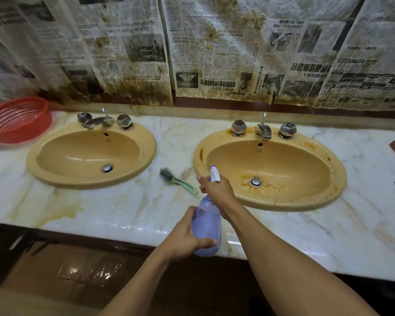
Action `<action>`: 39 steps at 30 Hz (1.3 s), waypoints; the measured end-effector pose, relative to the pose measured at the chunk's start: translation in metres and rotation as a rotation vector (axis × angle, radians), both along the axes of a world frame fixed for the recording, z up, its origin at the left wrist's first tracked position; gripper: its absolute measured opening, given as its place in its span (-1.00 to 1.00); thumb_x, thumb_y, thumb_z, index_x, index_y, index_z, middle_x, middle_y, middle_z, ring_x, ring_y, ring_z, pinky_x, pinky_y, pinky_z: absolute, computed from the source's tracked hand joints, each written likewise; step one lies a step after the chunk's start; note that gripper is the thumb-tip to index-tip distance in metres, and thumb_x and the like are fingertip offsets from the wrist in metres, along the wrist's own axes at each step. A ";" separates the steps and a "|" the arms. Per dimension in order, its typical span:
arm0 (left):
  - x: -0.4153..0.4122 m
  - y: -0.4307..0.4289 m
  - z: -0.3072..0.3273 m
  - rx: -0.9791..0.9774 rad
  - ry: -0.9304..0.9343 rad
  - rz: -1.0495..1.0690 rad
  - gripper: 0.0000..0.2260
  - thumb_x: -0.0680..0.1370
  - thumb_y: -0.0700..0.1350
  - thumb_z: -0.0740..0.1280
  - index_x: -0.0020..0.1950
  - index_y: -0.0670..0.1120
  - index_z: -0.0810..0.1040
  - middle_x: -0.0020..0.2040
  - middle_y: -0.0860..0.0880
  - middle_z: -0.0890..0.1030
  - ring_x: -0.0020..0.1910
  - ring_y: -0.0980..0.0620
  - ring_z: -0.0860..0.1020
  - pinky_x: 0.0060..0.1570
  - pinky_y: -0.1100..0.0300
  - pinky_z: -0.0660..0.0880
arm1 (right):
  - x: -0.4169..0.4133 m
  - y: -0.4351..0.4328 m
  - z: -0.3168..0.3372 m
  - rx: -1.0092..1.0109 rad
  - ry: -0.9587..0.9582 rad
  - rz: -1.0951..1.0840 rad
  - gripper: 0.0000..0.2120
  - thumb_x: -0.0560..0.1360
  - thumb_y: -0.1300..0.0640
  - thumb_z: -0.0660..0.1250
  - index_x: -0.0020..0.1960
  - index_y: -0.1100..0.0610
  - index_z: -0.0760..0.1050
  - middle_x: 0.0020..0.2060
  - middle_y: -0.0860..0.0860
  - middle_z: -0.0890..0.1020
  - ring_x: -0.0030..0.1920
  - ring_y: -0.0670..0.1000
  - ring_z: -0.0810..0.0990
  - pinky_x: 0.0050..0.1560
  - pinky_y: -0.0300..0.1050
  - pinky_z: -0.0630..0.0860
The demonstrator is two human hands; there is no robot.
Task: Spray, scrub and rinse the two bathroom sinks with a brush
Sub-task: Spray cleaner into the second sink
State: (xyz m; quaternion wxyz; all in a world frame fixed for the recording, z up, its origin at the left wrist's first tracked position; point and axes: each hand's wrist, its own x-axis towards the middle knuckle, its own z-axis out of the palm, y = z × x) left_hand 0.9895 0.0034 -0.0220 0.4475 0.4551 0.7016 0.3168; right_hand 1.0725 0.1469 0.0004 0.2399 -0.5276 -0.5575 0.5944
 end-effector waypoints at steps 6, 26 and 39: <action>-0.012 -0.015 -0.001 -0.017 0.071 -0.072 -0.29 0.36 0.17 0.61 0.36 0.19 0.29 0.27 0.25 0.45 0.25 0.22 0.46 0.06 0.40 0.39 | -0.008 -0.016 -0.007 0.010 -0.007 -0.076 -0.87 0.52 -0.02 0.31 -0.16 -0.07 0.39 -0.42 -0.02 0.62 -0.25 0.09 0.59 -0.10 -0.01 0.51; -0.024 -0.041 -0.001 -0.033 0.117 -0.154 -0.20 0.40 0.15 0.60 0.45 0.18 0.16 0.32 0.25 0.28 0.33 0.20 0.32 0.22 0.29 0.29 | -0.005 -0.053 -0.004 -0.075 0.134 -0.029 -0.72 0.54 -0.07 0.43 -0.01 0.14 0.50 -0.15 0.05 0.70 -0.05 0.04 0.65 0.05 0.02 0.52; 0.009 -0.061 -0.011 -0.090 0.048 -0.105 -0.34 0.35 0.23 0.56 0.27 0.32 0.21 0.21 0.42 0.31 0.26 0.24 0.37 0.15 0.31 0.36 | 0.023 -0.069 -0.004 -0.112 0.079 0.018 -0.69 0.55 -0.15 0.40 -0.16 0.05 0.45 -0.22 0.09 0.70 -0.06 0.09 0.68 0.07 0.01 0.55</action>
